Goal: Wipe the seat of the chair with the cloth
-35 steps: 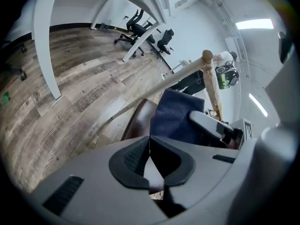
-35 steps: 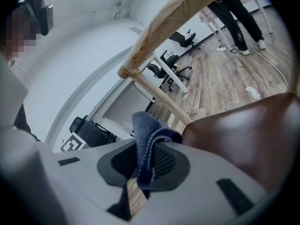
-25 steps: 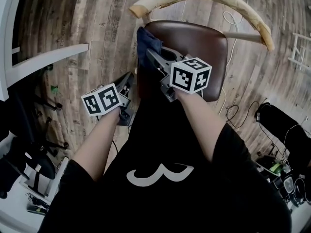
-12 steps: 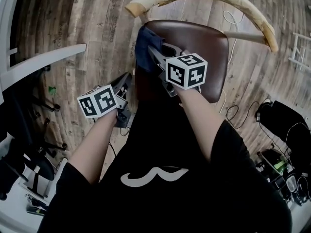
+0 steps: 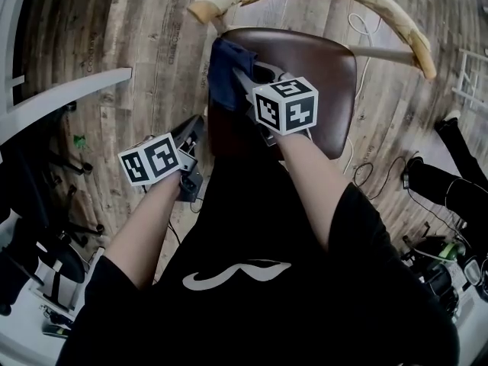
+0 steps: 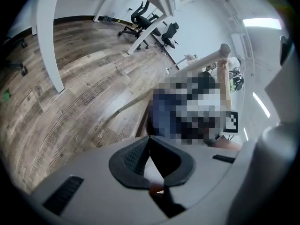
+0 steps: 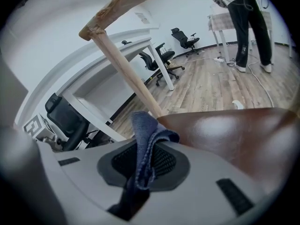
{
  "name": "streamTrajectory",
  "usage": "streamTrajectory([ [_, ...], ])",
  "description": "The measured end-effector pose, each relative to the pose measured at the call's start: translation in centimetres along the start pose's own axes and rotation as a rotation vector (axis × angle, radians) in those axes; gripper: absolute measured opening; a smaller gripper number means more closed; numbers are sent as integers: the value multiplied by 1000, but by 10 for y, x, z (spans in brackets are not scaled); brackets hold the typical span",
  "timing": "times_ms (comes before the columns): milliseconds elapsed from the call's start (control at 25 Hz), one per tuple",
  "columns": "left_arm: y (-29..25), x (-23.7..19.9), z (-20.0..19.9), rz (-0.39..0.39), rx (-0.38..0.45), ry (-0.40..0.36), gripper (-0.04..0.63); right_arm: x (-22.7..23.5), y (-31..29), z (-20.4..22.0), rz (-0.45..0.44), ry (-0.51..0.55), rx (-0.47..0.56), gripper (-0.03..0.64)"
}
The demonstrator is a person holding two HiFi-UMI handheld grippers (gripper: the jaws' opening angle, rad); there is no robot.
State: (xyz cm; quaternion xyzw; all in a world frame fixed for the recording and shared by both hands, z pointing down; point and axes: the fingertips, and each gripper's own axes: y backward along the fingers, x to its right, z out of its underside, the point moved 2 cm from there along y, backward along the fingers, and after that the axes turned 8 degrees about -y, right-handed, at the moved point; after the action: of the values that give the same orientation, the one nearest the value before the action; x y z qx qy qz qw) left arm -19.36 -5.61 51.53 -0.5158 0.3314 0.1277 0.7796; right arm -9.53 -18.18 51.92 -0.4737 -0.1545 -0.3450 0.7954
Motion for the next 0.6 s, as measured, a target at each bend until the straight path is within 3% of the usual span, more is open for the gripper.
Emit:
streamTrajectory([
  [240,-2,1,1,6,-15,-6,14,9,4,-1,37,26,-7,54],
  [600,-13,19,7,43,-75,-81,14,43,26,-4,109,-10,20,54],
])
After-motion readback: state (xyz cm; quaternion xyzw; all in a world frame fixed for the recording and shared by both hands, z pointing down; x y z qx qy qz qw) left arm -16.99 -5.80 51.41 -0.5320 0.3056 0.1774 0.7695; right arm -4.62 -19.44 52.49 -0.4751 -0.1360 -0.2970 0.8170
